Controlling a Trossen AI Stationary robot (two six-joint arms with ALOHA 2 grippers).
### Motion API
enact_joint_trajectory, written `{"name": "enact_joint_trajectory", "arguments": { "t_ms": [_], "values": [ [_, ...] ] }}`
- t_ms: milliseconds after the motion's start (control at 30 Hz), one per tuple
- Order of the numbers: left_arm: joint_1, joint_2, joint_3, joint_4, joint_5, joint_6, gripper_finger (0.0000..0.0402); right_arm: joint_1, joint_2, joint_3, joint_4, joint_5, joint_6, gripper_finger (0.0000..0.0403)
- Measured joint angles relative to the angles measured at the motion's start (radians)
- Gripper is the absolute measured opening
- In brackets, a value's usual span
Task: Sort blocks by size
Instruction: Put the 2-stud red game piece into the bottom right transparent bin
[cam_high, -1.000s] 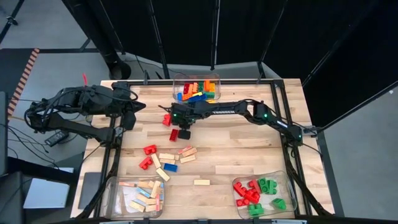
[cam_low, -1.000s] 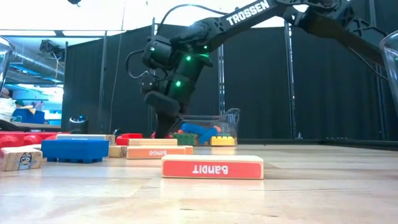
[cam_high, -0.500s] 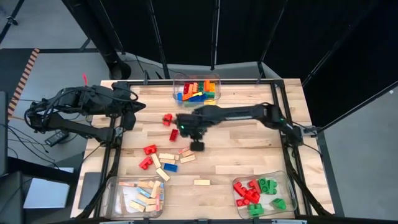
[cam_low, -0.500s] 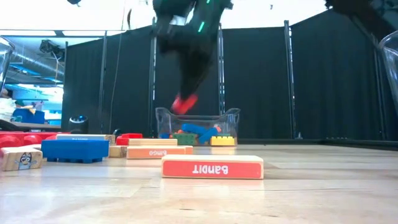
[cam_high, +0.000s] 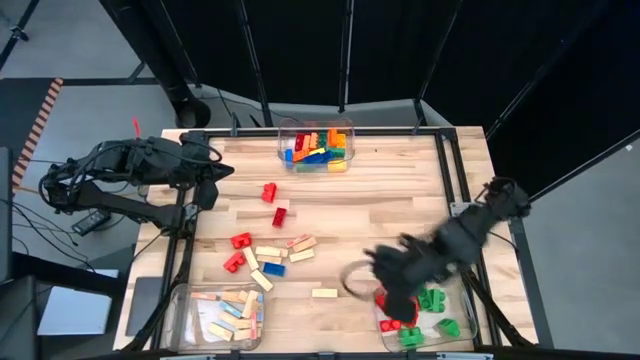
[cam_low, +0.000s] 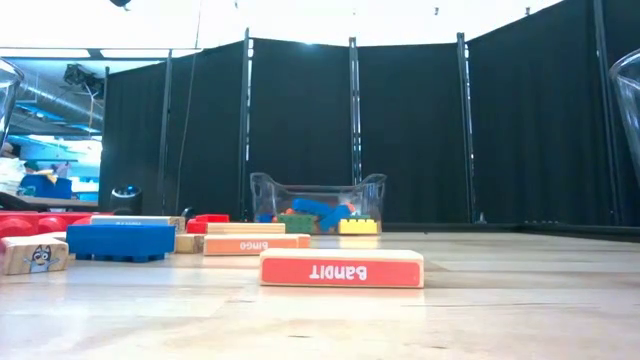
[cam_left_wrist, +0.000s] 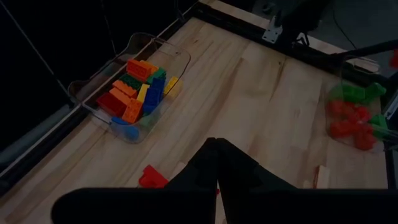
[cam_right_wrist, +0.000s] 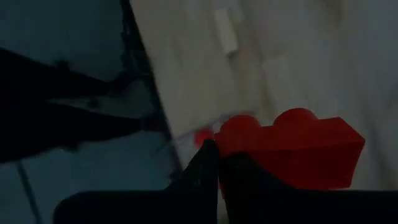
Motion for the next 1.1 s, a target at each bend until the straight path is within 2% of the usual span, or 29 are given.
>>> {"name": "enact_joint_trajectory", "arguments": {
  "t_ms": [133,233,367,433,533,633,733,867,933,1000,1100],
  "values": [
    [0.0,0.0,0.0,0.002,0.0,0.0,0.0013,0.149,0.009,-0.001,-0.035,0.018,0.262,0.0014],
    [0.0,0.0,0.0,0.007,0.0,0.0,0.0013,0.22,0.025,-0.004,-0.063,0.015,0.375,0.0028],
    [0.0,0.0,0.0,0.009,0.0,0.0,0.0013,0.26,0.043,-0.016,-0.058,0.005,0.446,0.0071],
    [0.0,0.0,0.0,0.01,0.0,0.0,0.0013,0.268,0.046,-0.024,-0.056,-0.035,0.467,0.009],
    [0.0,0.0,0.0,0.011,0.0,0.0,0.0013,0.269,0.049,-0.041,-0.045,-0.1,0.466,0.0114],
    [0.0,0.0,0.0,0.01,0.0,-0.003,0.0013,0.27,0.049,-0.049,-0.044,-0.111,0.452,0.0136],
    [0.0,0.0,0.0,0.011,0.0,-0.003,0.0013,0.227,0.049,-0.049,-0.028,-0.014,0.352,0.0152],
    [0.0,0.0,0.0,0.01,0.0,-0.004,0.0013,0.068,0.05,-0.049,0.023,0.292,0.117,0.0163],
    [0.0,0.0,0.0,0.01,0.0,-0.004,0.0013,-0.039,0.054,-0.049,0.091,0.389,-0.043,0.0166],
    [0.0,0.0,0.0,0.009,0.0,-0.004,0.0013,-0.153,0.064,-0.05,0.197,0.421,-0.245,0.0171],
    [0.0,0.0,0.0,0.002,0.0,-0.004,0.0013,-0.311,0.105,-0.052,0.438,0.356,-0.582,0.0182]
  ]
}}
